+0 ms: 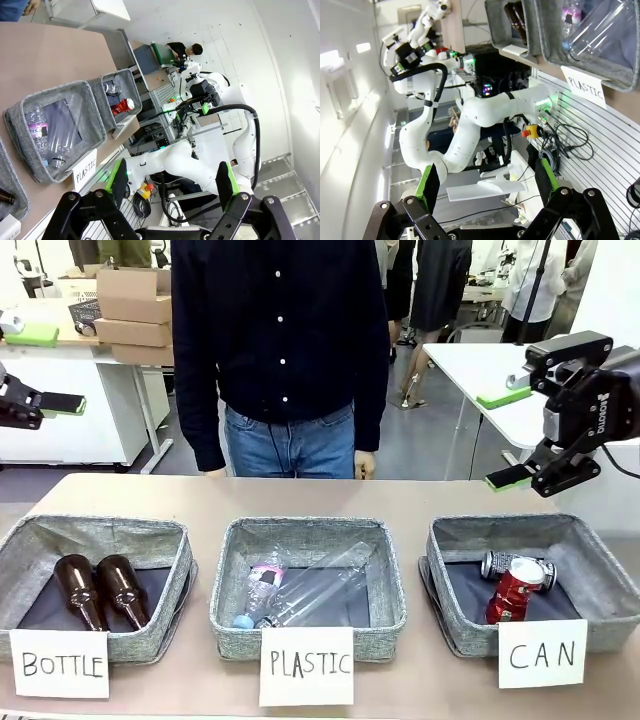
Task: Sort the can waste into the basket.
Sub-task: Pick up the can waste from the table and place it in the right Fabric basket.
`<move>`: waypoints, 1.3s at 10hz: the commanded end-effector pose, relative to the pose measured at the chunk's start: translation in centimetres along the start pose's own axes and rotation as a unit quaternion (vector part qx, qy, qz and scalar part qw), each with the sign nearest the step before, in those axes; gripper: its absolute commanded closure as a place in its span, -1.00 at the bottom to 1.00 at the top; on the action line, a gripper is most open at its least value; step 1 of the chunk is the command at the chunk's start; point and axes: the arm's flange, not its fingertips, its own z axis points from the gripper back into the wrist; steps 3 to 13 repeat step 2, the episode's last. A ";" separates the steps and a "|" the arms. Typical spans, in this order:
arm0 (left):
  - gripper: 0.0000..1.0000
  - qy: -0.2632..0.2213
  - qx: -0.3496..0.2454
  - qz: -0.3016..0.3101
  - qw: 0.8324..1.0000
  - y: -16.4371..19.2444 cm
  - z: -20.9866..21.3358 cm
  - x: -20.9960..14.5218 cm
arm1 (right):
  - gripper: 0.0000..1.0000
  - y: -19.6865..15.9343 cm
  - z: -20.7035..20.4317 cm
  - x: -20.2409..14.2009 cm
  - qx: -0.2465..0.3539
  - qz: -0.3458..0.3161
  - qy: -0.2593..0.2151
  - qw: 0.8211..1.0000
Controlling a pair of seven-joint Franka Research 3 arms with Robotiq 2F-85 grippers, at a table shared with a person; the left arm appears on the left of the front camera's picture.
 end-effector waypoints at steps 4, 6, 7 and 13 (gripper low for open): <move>-0.84 0.006 -0.001 -0.008 1.000 -0.1 0.3 -0.1 | -1.00 -0.1 0.0 0.2 -0.007 0.009 0.003 1.000; -0.84 0.006 -0.001 -0.008 1.000 -0.1 0.3 -0.1 | -1.00 -0.1 0.0 0.2 -0.007 0.009 0.003 1.000; -0.84 0.006 -0.001 -0.008 1.000 -0.1 0.3 -0.1 | -1.00 -0.1 0.0 0.2 -0.007 0.009 0.003 1.000; -0.84 0.006 -0.001 -0.008 1.000 -0.1 0.3 -0.1 | -1.00 -0.1 0.0 0.2 -0.007 0.009 0.003 1.000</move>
